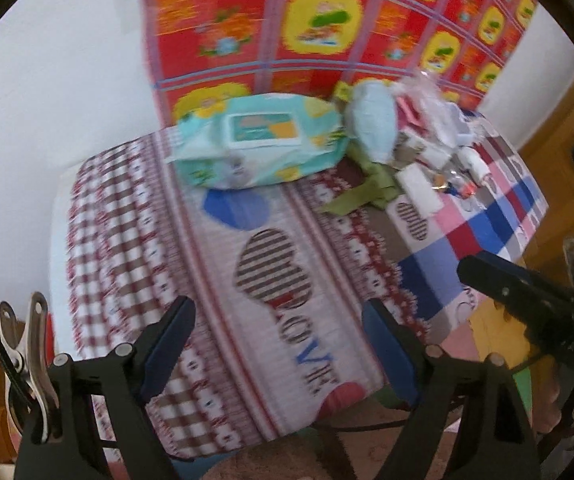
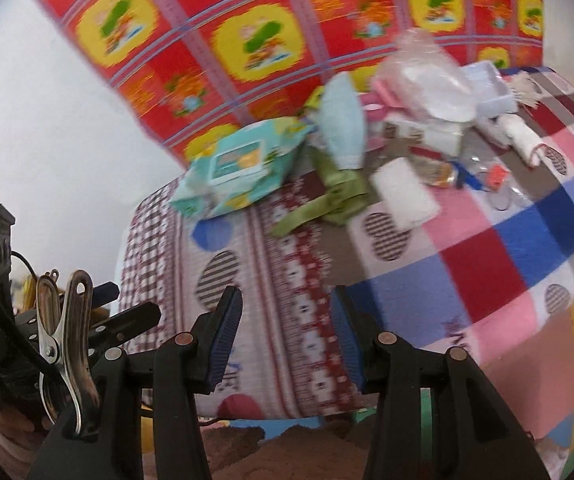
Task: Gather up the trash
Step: 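Move both grippers away from the bucket back toward the bed, then grasp the green ribbon with the left gripper while the right gripper approaches the white tissue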
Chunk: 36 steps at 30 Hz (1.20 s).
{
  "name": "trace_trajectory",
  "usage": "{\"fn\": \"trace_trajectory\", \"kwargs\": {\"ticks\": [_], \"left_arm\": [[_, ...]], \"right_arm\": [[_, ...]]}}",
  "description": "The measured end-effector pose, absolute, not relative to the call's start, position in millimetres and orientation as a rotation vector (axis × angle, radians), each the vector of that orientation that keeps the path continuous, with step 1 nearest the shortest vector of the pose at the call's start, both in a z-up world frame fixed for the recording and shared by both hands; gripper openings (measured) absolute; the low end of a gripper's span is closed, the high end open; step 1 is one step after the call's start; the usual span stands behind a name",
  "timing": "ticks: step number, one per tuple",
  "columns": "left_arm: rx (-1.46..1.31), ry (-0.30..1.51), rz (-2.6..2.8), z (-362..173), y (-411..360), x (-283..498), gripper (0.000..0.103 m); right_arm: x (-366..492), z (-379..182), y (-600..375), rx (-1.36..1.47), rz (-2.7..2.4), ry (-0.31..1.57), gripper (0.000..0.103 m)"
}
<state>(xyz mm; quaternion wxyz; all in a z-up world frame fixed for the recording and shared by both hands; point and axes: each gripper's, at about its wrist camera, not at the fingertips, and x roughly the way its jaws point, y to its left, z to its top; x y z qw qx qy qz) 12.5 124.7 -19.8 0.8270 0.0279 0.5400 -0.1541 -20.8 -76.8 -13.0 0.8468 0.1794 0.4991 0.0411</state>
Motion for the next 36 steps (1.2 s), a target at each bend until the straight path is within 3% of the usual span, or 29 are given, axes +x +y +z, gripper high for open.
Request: {"fn": "trace_trajectory", "kwargs": {"ticks": [19, 36], "left_arm": [[0.061, 1.164, -0.354, -66.8, -10.7, 105.9, 0.083], [0.147, 1.221, -0.280, -130.7, -71.9, 150.7, 0.083]], "right_arm": [[35.0, -65.5, -185.5, 0.307, 0.075, 1.121, 0.047], [50.1, -92.8, -231.0, 0.357, 0.106, 1.141, 0.047]]}}
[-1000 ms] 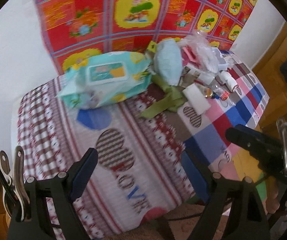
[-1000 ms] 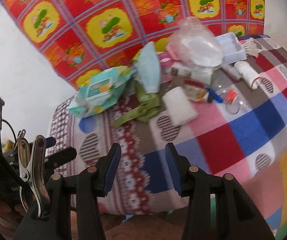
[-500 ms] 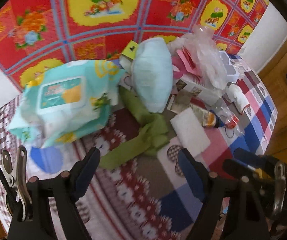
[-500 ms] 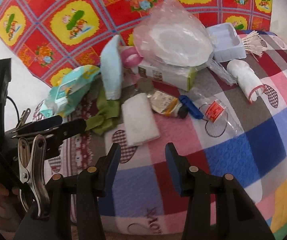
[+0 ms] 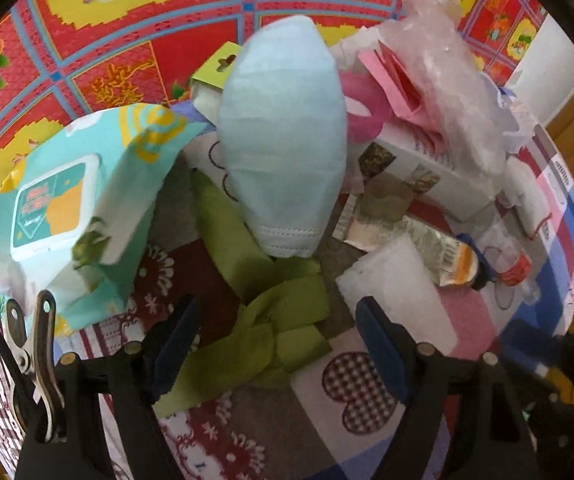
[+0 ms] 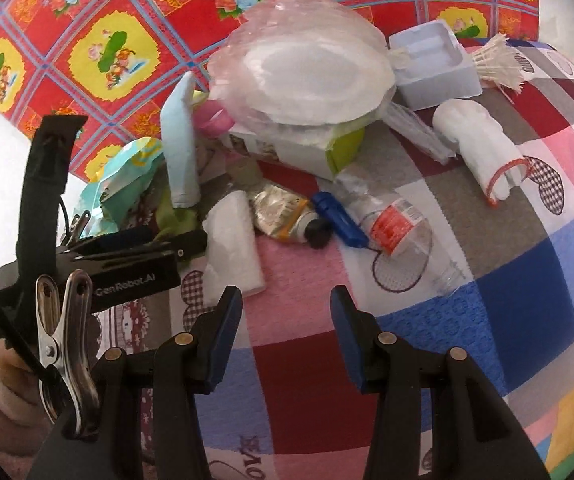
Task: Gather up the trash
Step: 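Grasp the green ribbon with the left gripper while the right gripper approaches the white tissue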
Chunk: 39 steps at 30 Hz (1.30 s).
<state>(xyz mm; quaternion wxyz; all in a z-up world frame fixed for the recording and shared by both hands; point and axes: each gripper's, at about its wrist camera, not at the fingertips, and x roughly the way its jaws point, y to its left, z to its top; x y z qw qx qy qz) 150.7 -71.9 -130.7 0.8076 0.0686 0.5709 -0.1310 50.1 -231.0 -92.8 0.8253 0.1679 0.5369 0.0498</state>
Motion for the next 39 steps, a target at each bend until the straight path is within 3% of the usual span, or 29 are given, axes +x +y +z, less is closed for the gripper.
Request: {"fn": "trace_trajectory", "kwargs": {"ticks": [18, 19, 21, 26, 29, 33, 39], "left_arm": [[0.154, 1.176, -0.220, -144.0, -63.5, 148.8, 0.081], [0.149, 1.176, -0.217, -144.0, -62.6, 148.7, 0.079], [0.142, 1.165, -0.213, -140.7, -61.0, 146.8, 0.063], [0.124, 1.154, -0.211, -138.1, -55.5, 140.5, 0.036], [0.093, 1.166, -0.222, -135.6, -47.0, 136.4, 0.024], [0.054, 1.181, -0.225, -135.1, -35.5, 128.5, 0.018], [0.026, 1.159, -0.199, -122.5, -17.9, 109.2, 0.017]], "right_arm": [[65.6, -101.5, -226.6, 0.336, 0.176, 1.175, 0.047], [66.7, -102.1, -226.0, 0.337, 0.179, 1.175, 0.047], [68.7, -102.4, -225.3, 0.336, 0.187, 1.176, 0.047], [73.0, -104.3, -218.7, 0.330, 0.216, 1.181, 0.047], [75.1, -104.8, -213.1, 0.315, 0.232, 1.187, 0.047], [78.4, -106.6, -207.9, 0.301, 0.246, 1.195, 0.047], [87.0, -109.8, -197.3, 0.272, 0.274, 1.204, 0.047]]}}
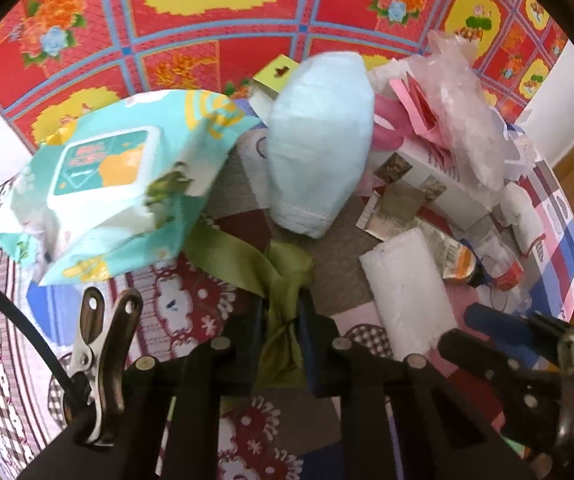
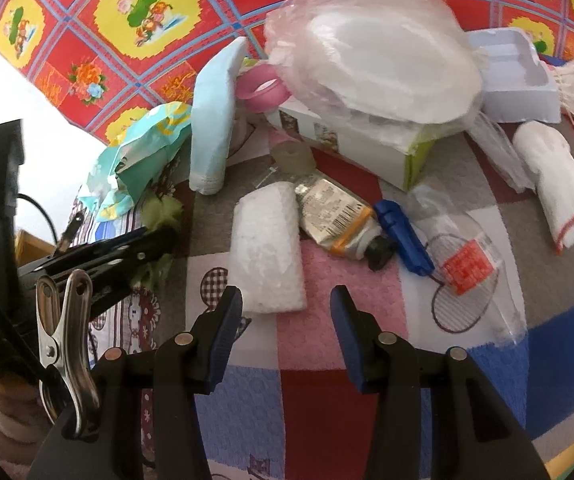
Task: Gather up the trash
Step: 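Grasp the green ribbon with the left gripper while the right gripper approaches the white tissue, then carry the green ribbon with the left gripper while the right gripper carries the white tissue toward the red bucket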
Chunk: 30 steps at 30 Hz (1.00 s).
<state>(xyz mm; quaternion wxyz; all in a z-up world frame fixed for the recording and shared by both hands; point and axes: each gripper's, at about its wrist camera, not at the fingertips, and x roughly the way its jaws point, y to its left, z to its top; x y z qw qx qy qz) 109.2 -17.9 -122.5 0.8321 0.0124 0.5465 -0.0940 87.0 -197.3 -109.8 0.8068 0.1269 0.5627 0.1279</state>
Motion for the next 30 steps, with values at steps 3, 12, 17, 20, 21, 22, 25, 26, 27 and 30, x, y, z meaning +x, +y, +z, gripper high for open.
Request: {"fn": "trace_trajectory", "kwargs": {"ticks": [3, 12, 17, 20, 21, 22, 25, 26, 27, 30], "left_arm": [[0.004, 1.152, -0.178, -114.8, -2.0, 104.7, 0.017], [-0.047, 1.122, -0.116, -93.0, 19.1, 82.4, 0.017], [-0.075, 1.112, -0.090, -85.4, 22.2, 75.8, 0.017], [-0.086, 1.104, -0.075, -82.4, 21.6, 75.7, 0.016], [-0.088, 1.101, -0.068, -80.4, 23.1, 73.7, 0.016], [-0.090, 1.100, -0.064, -80.2, 22.5, 75.2, 0.016], [-0.102, 1.096, -0.048, -76.9, 27.0, 69.1, 0.016], [-0.104, 1.093, -0.043, -76.6, 28.2, 67.4, 0.016], [-0.107, 1.092, -0.039, -76.2, 28.9, 66.8, 0.016], [-0.114, 1.085, -0.030, -73.5, 32.8, 61.2, 0.016]], "right_arm": [[94.5, -113.1, -189.8, 0.252, 0.290, 1.208, 0.047], [101.4, -120.9, -172.0, 0.176, 0.314, 1.198, 0.047], [101.2, -122.4, -169.2, 0.166, 0.324, 1.191, 0.024], [98.0, -118.9, -170.0, 0.160, 0.340, 1.172, 0.015], [96.4, -117.6, -170.3, 0.162, 0.350, 1.166, 0.014], [94.5, -116.0, -170.0, 0.164, 0.359, 1.159, 0.013], [89.4, -111.9, -168.8, 0.166, 0.379, 1.147, 0.011], [87.5, -110.7, -168.8, 0.171, 0.388, 1.147, 0.011], [86.2, -109.4, -167.4, 0.175, 0.397, 1.146, 0.011], [80.7, -103.9, -162.8, 0.174, 0.423, 1.135, 0.011]]}}
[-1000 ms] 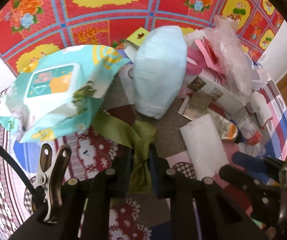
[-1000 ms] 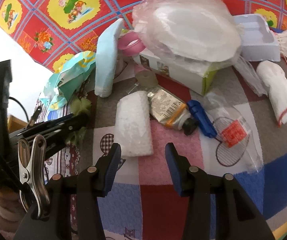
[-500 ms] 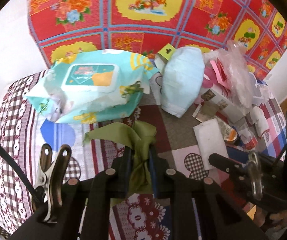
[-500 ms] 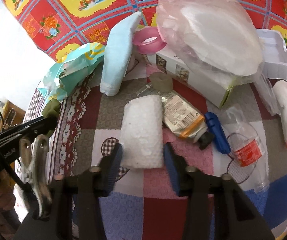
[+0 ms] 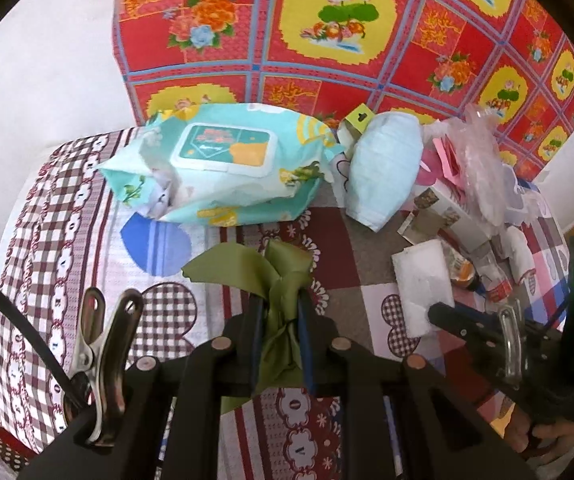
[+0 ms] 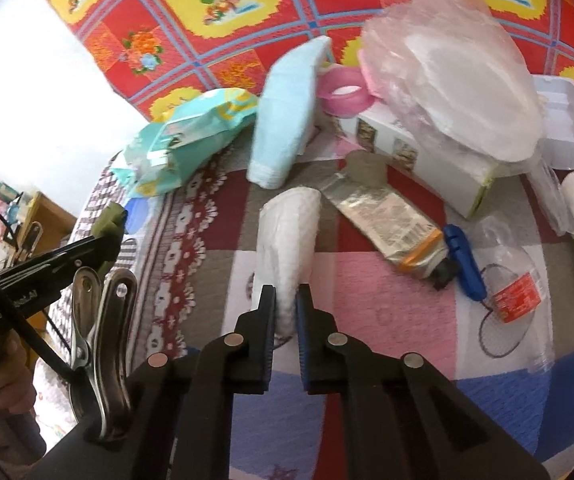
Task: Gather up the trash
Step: 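Carry the green ribbon with the left gripper while the right gripper carries the white tissue toward the red bucket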
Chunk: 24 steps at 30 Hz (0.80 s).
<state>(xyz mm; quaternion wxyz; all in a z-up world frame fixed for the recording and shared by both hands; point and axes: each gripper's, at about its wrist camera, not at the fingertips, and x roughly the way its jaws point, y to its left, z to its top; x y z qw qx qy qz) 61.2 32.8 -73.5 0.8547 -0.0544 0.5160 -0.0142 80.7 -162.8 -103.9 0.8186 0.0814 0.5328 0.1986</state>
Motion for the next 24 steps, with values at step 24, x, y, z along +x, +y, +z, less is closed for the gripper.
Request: {"fn": "trace_trajectory", "kwargs": {"ticks": [24], "left_arm": [[-0.178, 1.020, 0.019, -45.7, 103.9, 0.6, 0.016]], "right_arm": [[29.7, -57.6, -80.9, 0.102, 0.514, 1.077, 0.011]]}}
